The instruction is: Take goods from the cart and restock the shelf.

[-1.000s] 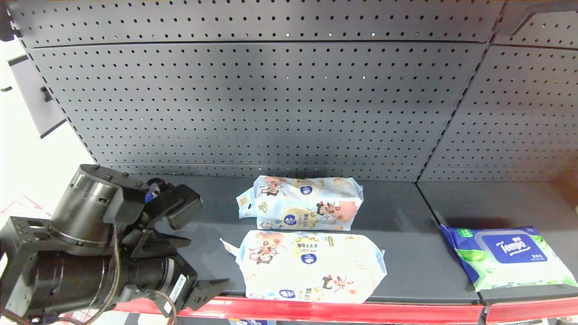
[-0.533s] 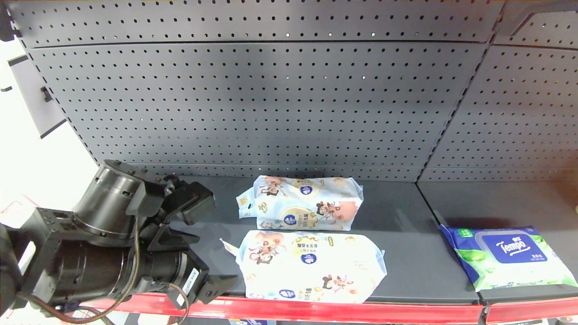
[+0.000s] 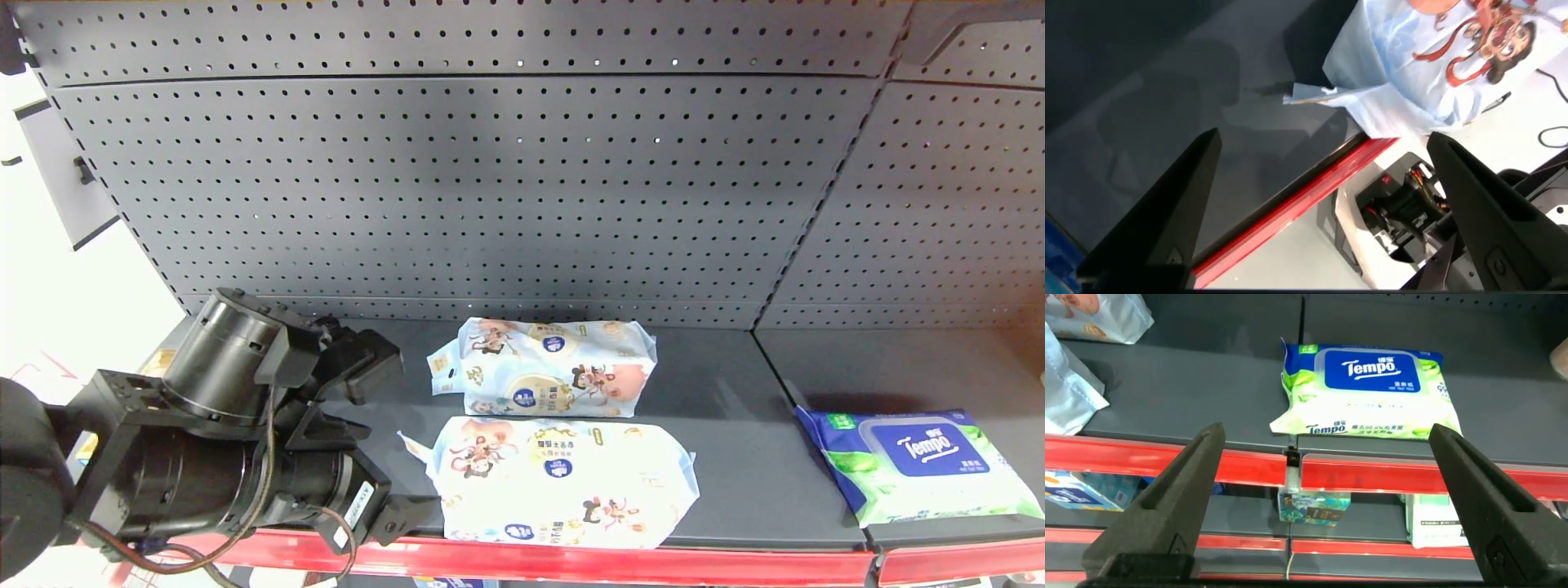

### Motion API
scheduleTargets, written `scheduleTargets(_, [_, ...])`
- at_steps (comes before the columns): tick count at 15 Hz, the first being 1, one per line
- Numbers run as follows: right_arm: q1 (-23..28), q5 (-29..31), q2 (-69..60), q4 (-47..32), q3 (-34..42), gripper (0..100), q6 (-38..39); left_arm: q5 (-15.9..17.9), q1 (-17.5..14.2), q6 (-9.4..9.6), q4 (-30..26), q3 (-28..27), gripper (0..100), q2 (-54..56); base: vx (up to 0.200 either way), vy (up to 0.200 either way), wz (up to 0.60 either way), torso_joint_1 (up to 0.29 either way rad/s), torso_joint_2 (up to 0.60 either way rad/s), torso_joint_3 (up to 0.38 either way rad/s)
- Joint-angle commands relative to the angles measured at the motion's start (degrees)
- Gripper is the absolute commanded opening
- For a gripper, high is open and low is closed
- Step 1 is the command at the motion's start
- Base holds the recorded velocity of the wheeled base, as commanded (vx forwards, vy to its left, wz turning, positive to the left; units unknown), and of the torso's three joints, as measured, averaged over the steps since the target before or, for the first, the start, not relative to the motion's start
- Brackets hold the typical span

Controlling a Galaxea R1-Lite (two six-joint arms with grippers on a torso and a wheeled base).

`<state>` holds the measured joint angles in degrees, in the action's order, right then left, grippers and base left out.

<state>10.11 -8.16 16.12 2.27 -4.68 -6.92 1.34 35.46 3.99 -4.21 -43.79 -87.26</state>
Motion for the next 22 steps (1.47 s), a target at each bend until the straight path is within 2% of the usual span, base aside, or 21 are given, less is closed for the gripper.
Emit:
scheduleTargets(1, [0.0,-0.02,0.06,0.02,0.02,100,-0.02,-0.02,0.4,-0.03,-0.01,-0.51,100,-0.45,0.0,0.0,0.0,0.0,0.0,0.0])
scheduleTargets(9, [0.0,-0.02,-0.03,0.02,0.11,100,-0.02,-0.29,0.31,-0.03,-0.1,0.11,100,0.16,0.0,0.0,0.0,0.0,0.0,0.0])
scheduleTargets(10, [0.0,-0.02,-0.03,0.02,0.11,100,-0.02,-0.29,0.05,-0.03,-0.19,0.19,100,0.25,0.0,0.0,0.0,0.0,0.0,0.0])
scheduleTargets(11, [0.0,-0.02,-0.03,0.02,0.11,100,-0.02,-0.46,-1.54,-0.03,-0.1,0.28,100,0.25,0.0,0.0,0.0,0.0,0.0,0.0])
scheduleTargets(13, [0.0,-0.02,-0.12,0.02,0.29,100,-0.02,-0.9,-1.8,-0.03,-0.1,-0.24,100,-0.81,0.0,0.0,0.0,0.0,0.0,0.0])
scheduleTargets(15, [0.0,-0.02,-0.3,0.02,0.2,100,-0.02,-2.75,-1.71,0.06,-0.01,-0.33,100,-1.95,0.0,0.0,0.0,0.0,0.0,0.0])
scheduleTargets(22, [0.0,-0.02,-0.47,0.02,0.64,100,-0.02,-2.48,-0.48,-0.03,2.18,-1.74,100,-3.44,0.0,0.0,0.0,0.0,0.0,0.0])
